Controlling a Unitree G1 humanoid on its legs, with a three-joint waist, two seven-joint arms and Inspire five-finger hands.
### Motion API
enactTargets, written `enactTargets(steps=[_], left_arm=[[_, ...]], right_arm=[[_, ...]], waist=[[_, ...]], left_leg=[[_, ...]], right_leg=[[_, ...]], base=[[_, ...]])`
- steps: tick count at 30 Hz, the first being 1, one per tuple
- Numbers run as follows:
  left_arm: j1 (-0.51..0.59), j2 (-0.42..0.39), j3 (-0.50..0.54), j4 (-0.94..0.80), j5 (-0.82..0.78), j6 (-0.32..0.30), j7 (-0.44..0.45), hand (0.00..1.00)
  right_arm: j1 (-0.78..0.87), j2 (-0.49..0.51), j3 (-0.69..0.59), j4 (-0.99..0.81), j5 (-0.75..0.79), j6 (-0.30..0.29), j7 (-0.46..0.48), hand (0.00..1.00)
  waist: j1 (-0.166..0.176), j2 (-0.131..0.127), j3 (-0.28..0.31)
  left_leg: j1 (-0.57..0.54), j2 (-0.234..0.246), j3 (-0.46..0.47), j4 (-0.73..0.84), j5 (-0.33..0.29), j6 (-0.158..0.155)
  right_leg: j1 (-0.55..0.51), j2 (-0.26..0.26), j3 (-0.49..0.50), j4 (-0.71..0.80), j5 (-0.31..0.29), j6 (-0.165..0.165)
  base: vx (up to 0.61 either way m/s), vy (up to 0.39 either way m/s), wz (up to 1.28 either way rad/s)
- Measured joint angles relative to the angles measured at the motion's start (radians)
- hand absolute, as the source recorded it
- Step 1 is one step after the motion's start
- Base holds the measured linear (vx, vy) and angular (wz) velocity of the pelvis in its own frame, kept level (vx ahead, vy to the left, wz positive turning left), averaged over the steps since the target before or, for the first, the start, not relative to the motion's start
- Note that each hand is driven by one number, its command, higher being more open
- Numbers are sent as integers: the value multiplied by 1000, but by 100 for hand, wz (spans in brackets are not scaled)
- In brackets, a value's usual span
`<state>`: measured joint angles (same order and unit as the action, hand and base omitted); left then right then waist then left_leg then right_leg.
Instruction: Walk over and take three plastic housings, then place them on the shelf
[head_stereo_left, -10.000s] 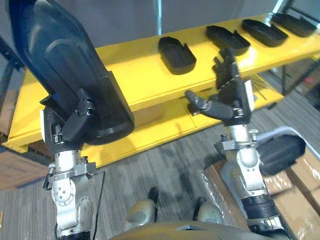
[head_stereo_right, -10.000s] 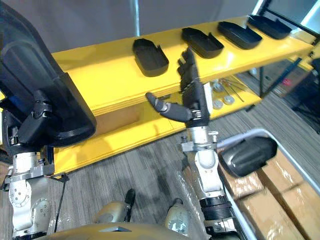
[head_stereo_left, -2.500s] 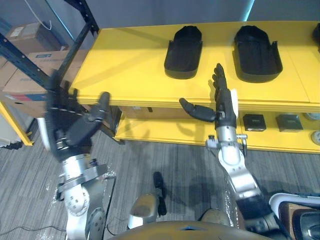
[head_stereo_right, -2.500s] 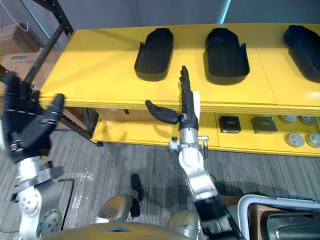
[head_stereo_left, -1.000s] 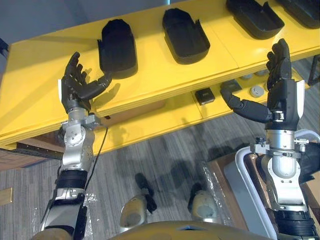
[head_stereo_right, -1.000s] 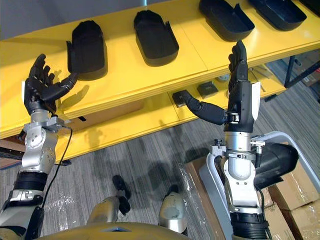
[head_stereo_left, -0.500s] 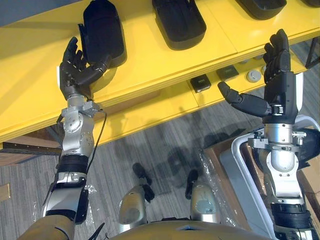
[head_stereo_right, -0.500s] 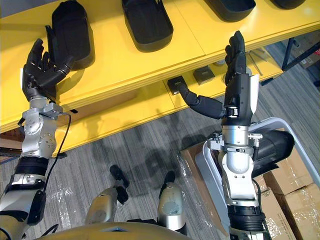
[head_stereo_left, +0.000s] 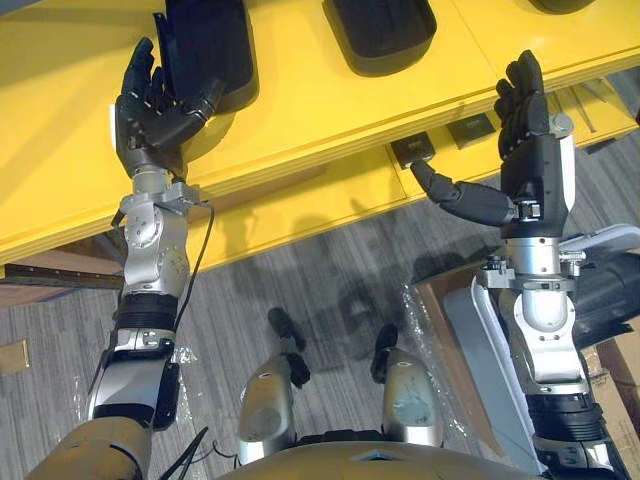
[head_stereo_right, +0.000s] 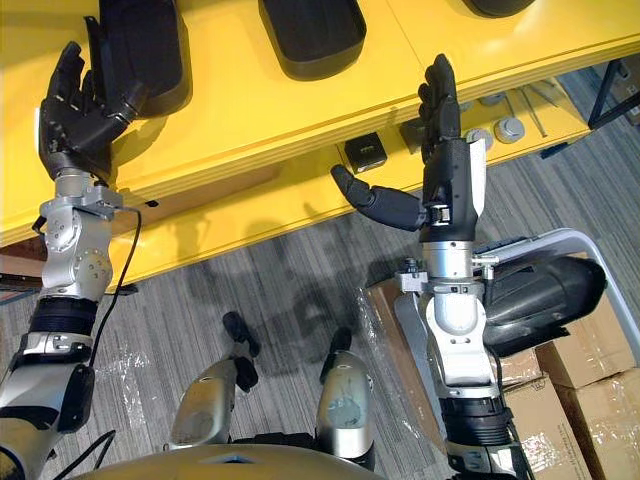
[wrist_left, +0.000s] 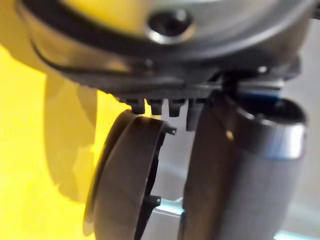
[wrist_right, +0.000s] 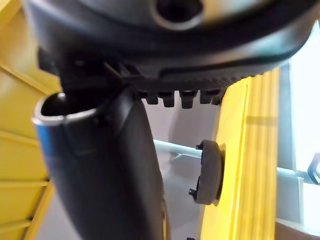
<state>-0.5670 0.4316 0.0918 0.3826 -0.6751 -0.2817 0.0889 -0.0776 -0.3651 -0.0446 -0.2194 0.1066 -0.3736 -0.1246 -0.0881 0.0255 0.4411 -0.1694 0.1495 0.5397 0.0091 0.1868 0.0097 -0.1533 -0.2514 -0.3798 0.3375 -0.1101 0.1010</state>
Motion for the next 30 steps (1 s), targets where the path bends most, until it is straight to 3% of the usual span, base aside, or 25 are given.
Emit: enactTargets(steps=[30], left_arm=[[19, 0, 0, -35, -65, 70, -105, 100]], right_arm=[[-7, 16, 36, 27, 20, 25, 7, 100]], waist=[[1, -1, -2]], left_leg=[[4, -20, -14, -21, 21, 16]], right_leg=[[-4, -19, -12, 18, -1, 2]], base=[[0, 1, 0]])
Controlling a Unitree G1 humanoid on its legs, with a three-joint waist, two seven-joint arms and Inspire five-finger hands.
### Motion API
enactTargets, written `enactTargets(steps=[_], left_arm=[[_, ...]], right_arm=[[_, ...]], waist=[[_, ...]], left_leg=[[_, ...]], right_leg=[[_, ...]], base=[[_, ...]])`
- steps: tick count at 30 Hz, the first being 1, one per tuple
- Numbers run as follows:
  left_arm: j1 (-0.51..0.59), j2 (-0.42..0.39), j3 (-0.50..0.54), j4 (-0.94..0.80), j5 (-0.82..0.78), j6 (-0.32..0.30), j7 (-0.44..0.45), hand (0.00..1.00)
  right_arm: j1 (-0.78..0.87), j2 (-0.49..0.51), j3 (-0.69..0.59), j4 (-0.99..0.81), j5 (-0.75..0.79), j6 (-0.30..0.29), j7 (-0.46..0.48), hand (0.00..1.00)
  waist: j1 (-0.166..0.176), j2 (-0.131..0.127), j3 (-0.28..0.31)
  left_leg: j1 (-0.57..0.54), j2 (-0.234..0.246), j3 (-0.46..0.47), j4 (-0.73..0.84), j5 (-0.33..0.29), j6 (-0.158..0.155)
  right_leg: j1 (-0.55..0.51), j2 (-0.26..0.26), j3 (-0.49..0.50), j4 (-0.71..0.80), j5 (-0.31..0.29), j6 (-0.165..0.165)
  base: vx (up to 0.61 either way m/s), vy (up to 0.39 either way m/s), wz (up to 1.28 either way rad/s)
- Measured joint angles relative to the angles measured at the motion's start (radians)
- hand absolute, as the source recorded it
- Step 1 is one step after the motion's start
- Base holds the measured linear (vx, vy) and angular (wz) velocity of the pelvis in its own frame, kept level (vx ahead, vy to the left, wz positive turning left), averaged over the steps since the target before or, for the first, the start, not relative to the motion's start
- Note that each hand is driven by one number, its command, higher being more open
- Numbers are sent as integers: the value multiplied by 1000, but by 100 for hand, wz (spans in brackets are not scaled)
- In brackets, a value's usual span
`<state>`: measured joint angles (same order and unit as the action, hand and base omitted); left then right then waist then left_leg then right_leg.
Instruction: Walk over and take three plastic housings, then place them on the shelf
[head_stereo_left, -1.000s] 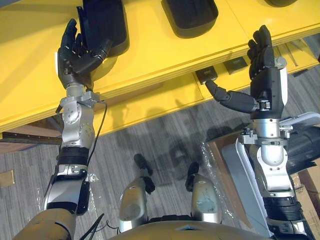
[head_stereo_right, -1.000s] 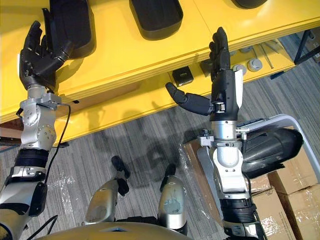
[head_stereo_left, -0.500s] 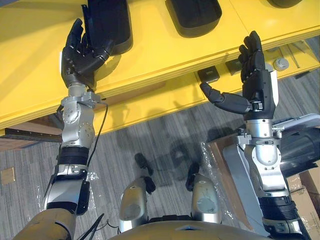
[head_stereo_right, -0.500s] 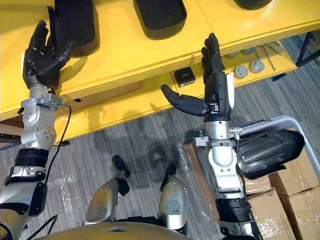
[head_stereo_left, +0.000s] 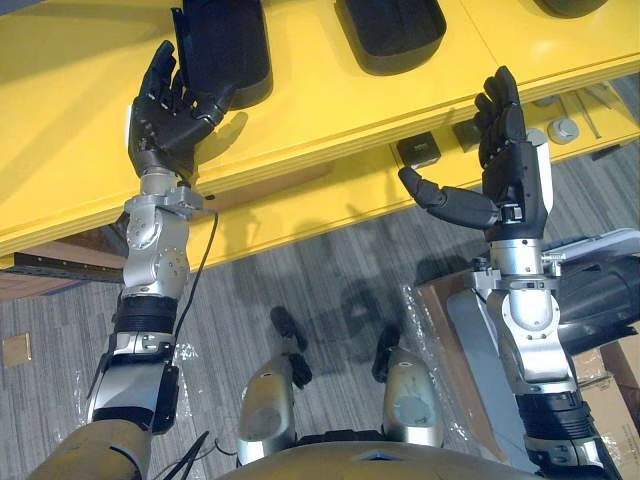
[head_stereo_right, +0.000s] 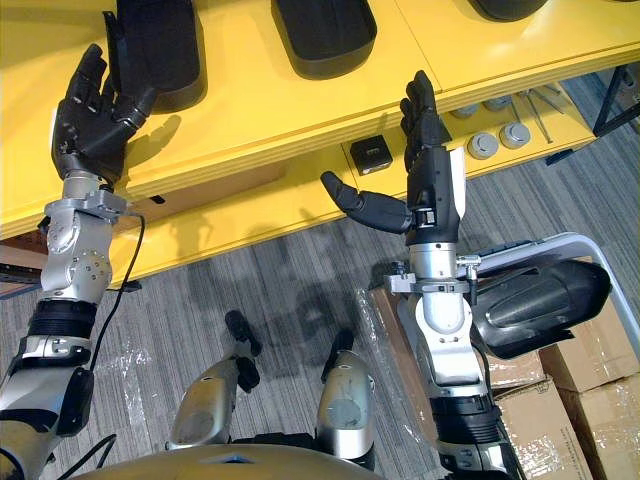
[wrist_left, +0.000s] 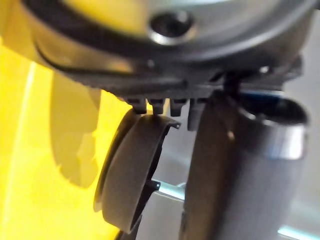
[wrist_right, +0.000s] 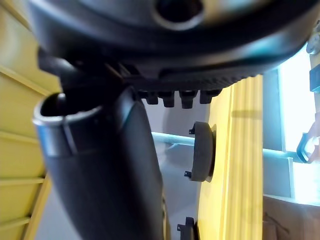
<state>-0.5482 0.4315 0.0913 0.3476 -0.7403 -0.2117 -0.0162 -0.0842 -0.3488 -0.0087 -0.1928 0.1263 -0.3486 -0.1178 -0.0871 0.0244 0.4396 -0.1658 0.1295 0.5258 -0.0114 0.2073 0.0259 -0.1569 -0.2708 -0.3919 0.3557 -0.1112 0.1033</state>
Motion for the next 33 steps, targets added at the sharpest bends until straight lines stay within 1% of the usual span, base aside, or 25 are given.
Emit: enactTargets(steps=[10, 16, 33], left_arm=[[0, 0, -8, 0, -3, 6, -10, 100], [10, 0, -25, 1, -4, 24, -10, 100], [14, 0, -38, 4, -3, 42, -16, 100]], right_arm=[[-1, 0, 2, 1, 0, 2, -1, 100], [-5, 0, 9, 24, 0, 10, -3, 100], [-10, 0, 19, 29, 0, 10, -3, 100]], waist=[[0, 1, -5], [0, 1, -29], [-1, 1, -46]], left_leg=[[2, -9, -4, -12, 8, 4], [2, -11, -5, -17, 11, 5], [5, -15, -6, -29, 18, 6]], right_leg=[[-1, -6, -3, 1, 3, 4], [0, -7, -5, -1, 4, 6], [0, -7, -7, -5, 9, 11]], base=[[0, 0, 0], [0, 0, 0], [0, 0, 0]])
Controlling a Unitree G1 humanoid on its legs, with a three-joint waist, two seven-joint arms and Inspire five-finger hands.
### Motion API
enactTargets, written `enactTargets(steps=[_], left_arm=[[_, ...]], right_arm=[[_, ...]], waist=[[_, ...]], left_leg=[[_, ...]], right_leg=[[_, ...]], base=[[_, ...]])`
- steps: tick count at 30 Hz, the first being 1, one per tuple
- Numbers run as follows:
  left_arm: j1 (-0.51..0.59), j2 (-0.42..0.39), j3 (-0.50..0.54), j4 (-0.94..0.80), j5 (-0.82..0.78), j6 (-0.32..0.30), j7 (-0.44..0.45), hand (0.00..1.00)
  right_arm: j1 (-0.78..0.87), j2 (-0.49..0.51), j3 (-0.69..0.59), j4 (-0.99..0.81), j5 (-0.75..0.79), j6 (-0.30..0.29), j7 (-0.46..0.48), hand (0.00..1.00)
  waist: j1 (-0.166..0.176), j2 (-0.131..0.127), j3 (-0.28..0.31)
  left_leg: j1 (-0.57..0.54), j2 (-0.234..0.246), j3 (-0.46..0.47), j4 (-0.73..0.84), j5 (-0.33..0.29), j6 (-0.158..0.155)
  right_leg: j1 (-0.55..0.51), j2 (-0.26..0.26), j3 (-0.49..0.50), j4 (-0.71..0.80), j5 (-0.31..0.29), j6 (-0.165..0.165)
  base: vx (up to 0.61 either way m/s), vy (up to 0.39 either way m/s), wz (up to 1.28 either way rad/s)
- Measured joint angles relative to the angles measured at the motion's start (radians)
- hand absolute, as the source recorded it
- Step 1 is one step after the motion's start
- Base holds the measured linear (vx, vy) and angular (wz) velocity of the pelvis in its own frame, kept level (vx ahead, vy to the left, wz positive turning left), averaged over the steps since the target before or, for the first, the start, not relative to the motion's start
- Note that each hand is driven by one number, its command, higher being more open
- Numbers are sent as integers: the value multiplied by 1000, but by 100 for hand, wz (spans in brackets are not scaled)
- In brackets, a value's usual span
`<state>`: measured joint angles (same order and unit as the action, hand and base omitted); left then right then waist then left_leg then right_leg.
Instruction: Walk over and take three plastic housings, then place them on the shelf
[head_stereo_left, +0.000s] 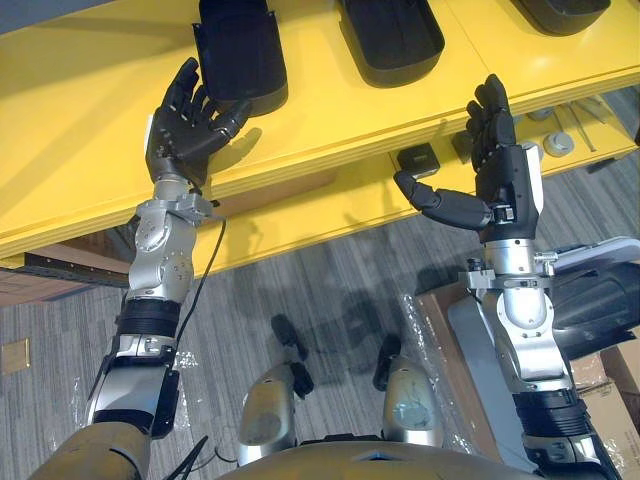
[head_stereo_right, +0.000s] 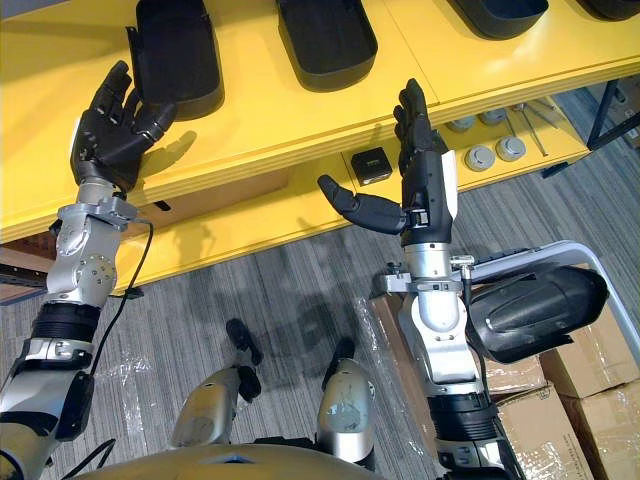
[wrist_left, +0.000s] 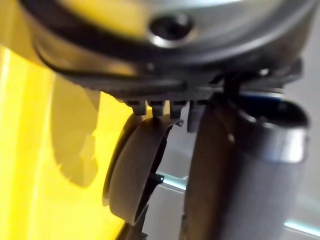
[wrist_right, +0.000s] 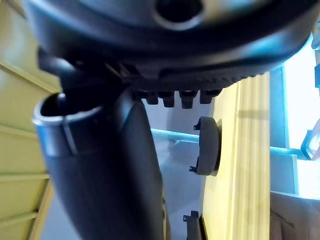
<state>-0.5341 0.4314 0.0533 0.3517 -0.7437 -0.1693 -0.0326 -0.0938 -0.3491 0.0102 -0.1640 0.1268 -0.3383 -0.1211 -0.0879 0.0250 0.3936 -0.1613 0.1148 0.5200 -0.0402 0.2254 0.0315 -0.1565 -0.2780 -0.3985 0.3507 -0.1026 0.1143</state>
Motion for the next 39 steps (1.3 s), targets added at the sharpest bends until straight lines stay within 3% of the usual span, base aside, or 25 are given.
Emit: enactTargets(steps=[5, 9, 13, 16, 19, 23, 25, 29, 34, 39], left_arm=[[0, 0, 0, 0, 59, 0, 82, 100], [26, 0, 4, -8, 255, -2, 262, 100], [170, -17, 59, -115, 346, -1, 429, 100], [317, -77, 154, -276, 361, -5, 531, 100], [489, -180, 182, -469, 363, -73, 577, 100], [622, -264, 121, -647, 371, -162, 529, 100], [679, -280, 46, -731, 397, -208, 458, 100], [702, -302, -33, -763, 391, -229, 309, 100], [725, -307, -168, -763, 345, -221, 162, 100], [724, -298, -201, -754, 340, -219, 179, 100]], right_arm=[[0, 0, 0, 0, 0, 0, -4, 100], [11, 0, 1, 0, 0, 0, -12, 100], [89, 2, 2, -6, -1, -2, -20, 100], [170, 44, 2, -9, -4, -2, -37, 100], [243, 98, 11, -11, -53, -1, -77, 100], [241, 117, 56, -11, -131, 31, -122, 100], [227, 130, 93, -9, -143, 48, -169, 100], [221, 154, 86, -3, -142, 98, -243, 100], [356, 156, -69, -10, -72, 166, -235, 100], [530, 157, -192, -23, 53, 175, -193, 100]], waist=[[0, 1, -1], [-4, 4, -15], [-2, 10, -38], [5, 21, -65], [35, 34, -118], [63, 35, -154], [73, 37, -173], [74, 34, -187], [-20, -8, -218], [-92, -16, -227]], left_leg=[[1, 0, 0, -1, 0, 0], [5, -2, 1, -6, 1, -1], [47, -7, -1, -38, 7, -8], [59, -8, -22, -42, 4, -14], [70, -7, -42, -44, -11, -33], [104, -8, -53, -44, -27, -38], [117, -2, -38, -45, -30, -39], [159, 8, 45, -45, -47, -41], [253, 24, 238, -48, -86, -66], [324, 43, 397, -44, -106, -99]], right_leg=[[1, 0, 0, 0, 0, 0], [4, 1, -1, -3, 0, 0], [45, 6, -12, -24, -1, 1], [86, 13, -37, -58, 0, 3], [134, 21, -67, -107, 3, 8], [198, 31, -91, -161, 18, 19], [218, 45, -82, -206, 45, 22], [227, 60, -6, -267, 90, 18], [206, 77, 172, -321, 133, 17], [173, 113, 314, -337, 160, 22]], base=[[0, 0, 0], [0, 0, 0], [50, -9, 2], [66, -12, 19], [63, -21, 19], [34, -1, 14], [27, 11, -15], [2, 40, -65], [-24, 49, -116], [-1, 16, -92]])
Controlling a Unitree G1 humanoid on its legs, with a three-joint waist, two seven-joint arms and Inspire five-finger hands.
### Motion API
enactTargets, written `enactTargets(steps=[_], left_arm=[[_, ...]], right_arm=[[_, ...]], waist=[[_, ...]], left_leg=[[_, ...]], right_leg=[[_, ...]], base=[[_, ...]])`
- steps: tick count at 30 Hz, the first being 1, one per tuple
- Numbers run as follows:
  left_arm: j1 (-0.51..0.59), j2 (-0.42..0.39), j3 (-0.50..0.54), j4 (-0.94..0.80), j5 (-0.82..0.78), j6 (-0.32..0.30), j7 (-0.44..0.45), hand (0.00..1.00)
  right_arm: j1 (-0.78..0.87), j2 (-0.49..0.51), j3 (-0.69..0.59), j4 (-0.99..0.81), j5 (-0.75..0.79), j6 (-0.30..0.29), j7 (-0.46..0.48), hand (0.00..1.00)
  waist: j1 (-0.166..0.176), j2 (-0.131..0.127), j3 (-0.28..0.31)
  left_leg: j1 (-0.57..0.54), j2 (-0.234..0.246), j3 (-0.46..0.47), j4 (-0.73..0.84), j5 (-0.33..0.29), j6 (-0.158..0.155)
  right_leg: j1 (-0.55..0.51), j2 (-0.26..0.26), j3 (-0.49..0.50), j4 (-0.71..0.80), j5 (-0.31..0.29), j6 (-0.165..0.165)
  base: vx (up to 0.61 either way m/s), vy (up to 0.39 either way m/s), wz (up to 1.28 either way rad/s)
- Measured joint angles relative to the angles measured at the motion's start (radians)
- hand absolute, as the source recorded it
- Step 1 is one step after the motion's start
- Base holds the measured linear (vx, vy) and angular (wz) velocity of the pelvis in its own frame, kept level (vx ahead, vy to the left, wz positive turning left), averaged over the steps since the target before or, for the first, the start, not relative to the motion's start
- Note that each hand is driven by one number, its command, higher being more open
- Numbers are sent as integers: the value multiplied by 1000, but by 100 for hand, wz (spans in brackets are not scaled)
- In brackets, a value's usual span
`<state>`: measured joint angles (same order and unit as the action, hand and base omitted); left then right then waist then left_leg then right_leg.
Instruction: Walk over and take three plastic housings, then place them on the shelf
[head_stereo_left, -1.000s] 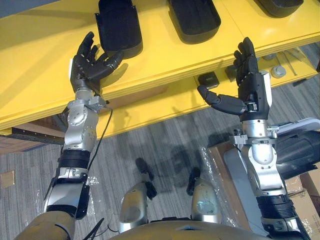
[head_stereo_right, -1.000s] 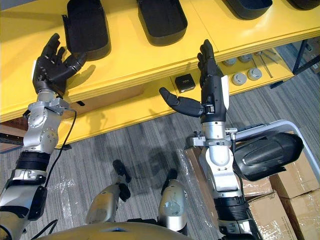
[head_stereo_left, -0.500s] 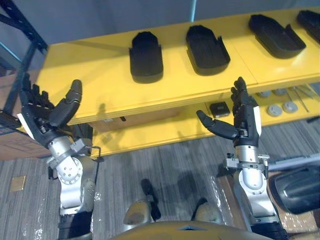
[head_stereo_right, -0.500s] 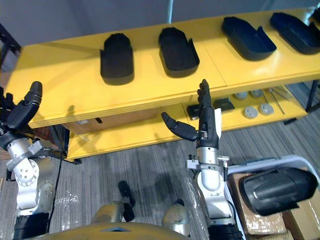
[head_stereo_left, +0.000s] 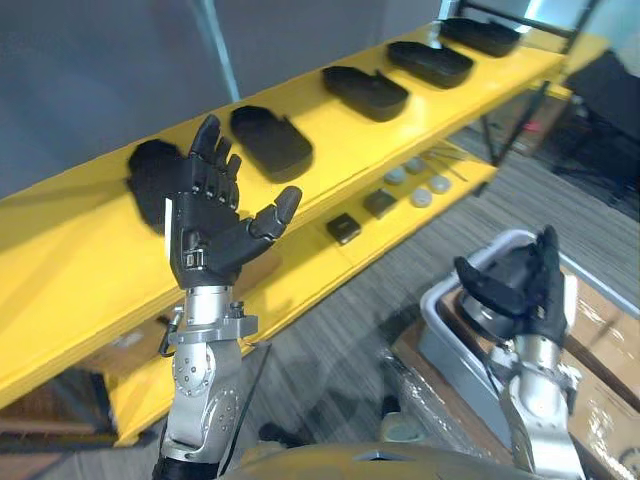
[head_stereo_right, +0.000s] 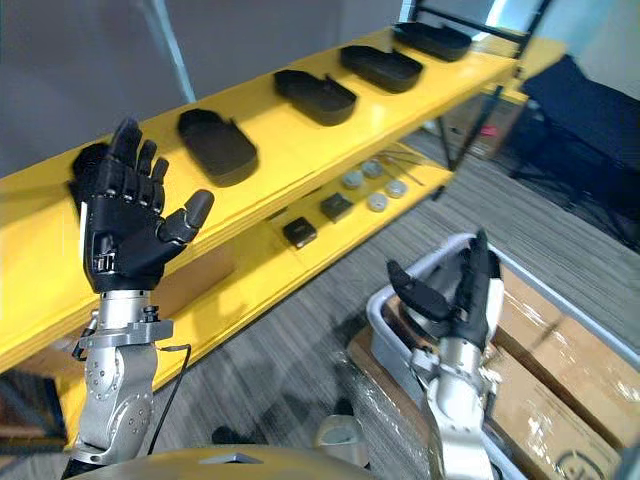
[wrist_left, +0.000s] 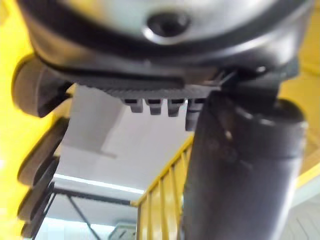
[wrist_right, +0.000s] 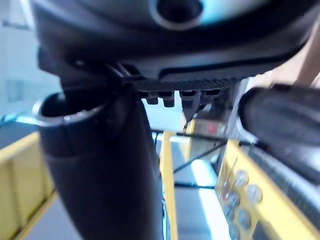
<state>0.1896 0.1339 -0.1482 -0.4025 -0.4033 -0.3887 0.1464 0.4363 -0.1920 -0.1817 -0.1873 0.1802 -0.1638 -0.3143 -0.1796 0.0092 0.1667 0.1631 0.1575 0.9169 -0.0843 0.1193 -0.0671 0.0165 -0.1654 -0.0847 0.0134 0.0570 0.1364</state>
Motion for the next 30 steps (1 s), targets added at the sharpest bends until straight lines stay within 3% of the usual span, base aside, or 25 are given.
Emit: enactTargets(steps=[3, 6, 8, 9, 10, 12, 14, 17, 20, 23, 25, 27, 28, 29, 30], left_arm=[[-32, 6, -3, 20, 12, 2, 41, 100], [-85, 11, -13, 23, 16, 7, 88, 100], [-98, 15, -13, 23, 21, 22, 102, 100], [-110, 23, -12, 26, 22, 35, 114, 100], [-109, 31, -5, 26, 21, 39, 130, 100], [-87, 34, 26, 30, 17, 43, 155, 100], [-35, 30, 78, 23, 1, 39, 138, 100], [5, 17, 109, 2, -39, 33, 88, 100], [23, 13, 113, -35, -67, 17, 46, 100], [22, -7, 102, -53, -67, -3, -7, 100], [14, -7, 103, -56, -79, -14, -34, 100], [11, -11, 102, -56, -102, -26, -44, 100], [2, -21, 109, -44, -99, -27, -38, 100], [-2, -21, 111, -39, -99, -27, -37, 100], [-6, -17, 109, -20, -99, -26, -33, 100]], right_arm=[[80, 7, -24, -11, 43, -31, 25, 100], [134, 49, -11, -20, 54, -83, 57, 100], [133, 50, 18, -23, 51, -88, 72, 100], [118, 46, 48, -25, 48, -88, 83, 100], [76, 26, 78, -25, 30, -88, 98, 100], [-16, -18, 118, -13, 31, -88, 137, 100], [-152, -72, 158, 35, 28, -92, 149, 100], [-264, -69, 171, 101, 24, -94, 124, 100], [-261, -30, 206, 102, 26, -93, 109, 100], [-193, 17, 229, 103, -1, -73, 108, 100], [-151, 40, 229, 109, -56, -66, 103, 100], [-137, 53, 232, 109, -57, -66, 99, 100], [-159, 49, 235, 111, -56, -68, 107, 100], [-163, 49, 235, 111, -56, -70, 108, 100], [-180, 44, 239, 114, -56, -73, 109, 100]], waist=[[-45, 1, -2], [-60, 4, -4], [-61, 4, -4], [-48, 2, -5], [-10, 6, -7], [42, 14, -6], [80, 26, -10], [127, 31, -11], [134, 32, -8], [126, 37, 17], [125, 30, 51], [126, 5, 68], [145, 11, 91], [143, 8, 96], [133, 3, 101]], left_leg=[[33, 13, 58, 0, -9, -20], [37, 30, 99, 0, -13, -28], [21, 35, 84, 15, -15, -28], [-28, 39, -30, 70, -55, -32], [-99, 24, -226, 138, -115, -28], [-148, 3, -413, 214, -170, -17], [-169, -4, -541, 284, -220, -14], [-174, -3, -562, 325, -251, -10], [-202, -7, -599, 377, -285, 0], [-225, -8, -620, 481, -334, 19], [-228, -10, -599, 536, -365, 36], [-242, -16, -543, 561, -386, 65], [-234, 15, -451, 520, -366, 95], [-230, 15, -436, 511, -360, 98], [-223, 13, -396, 472, -334, 117]], right_leg=[[-4, 14, 32, -6, 1, 2], [-21, 22, 21, -5, 12, -1], [-35, 29, 17, -5, 15, -7], [-52, 29, 16, -11, 19, -19], [-69, 36, 43, -16, 34, -31], [-68, 49, 80, -36, 54, -38], [-59, 63, 103, -33, 56, -39], [-37, 58, 92, -35, 56, -38], [-36, 44, 65, -4, 30, -26], [-80, 28, 69, 143, -42, -12], [-103, 22, 114, 185, -43, -9], [-164, 14, 135, 217, -12, 2], [-185, 8, 29, 218, 37, -60], [-199, 0, -8, 273, 10, -80], [-227, -34, -136, 461, -106, -130]], base=[[-13, 2, -70], [-25, -9, -42], [-35, -31, 3], [-80, -40, -16], [-51, -38, -34], [-14, -17, -63], [5, 10, -38], [5, 57, 8], [-32, 85, 33], [-51, 124, 12], [-127, 181, -37], [-235, 169, -109], [-319, 160, -132], [-303, 98, -124], [-236, 99, -76]])
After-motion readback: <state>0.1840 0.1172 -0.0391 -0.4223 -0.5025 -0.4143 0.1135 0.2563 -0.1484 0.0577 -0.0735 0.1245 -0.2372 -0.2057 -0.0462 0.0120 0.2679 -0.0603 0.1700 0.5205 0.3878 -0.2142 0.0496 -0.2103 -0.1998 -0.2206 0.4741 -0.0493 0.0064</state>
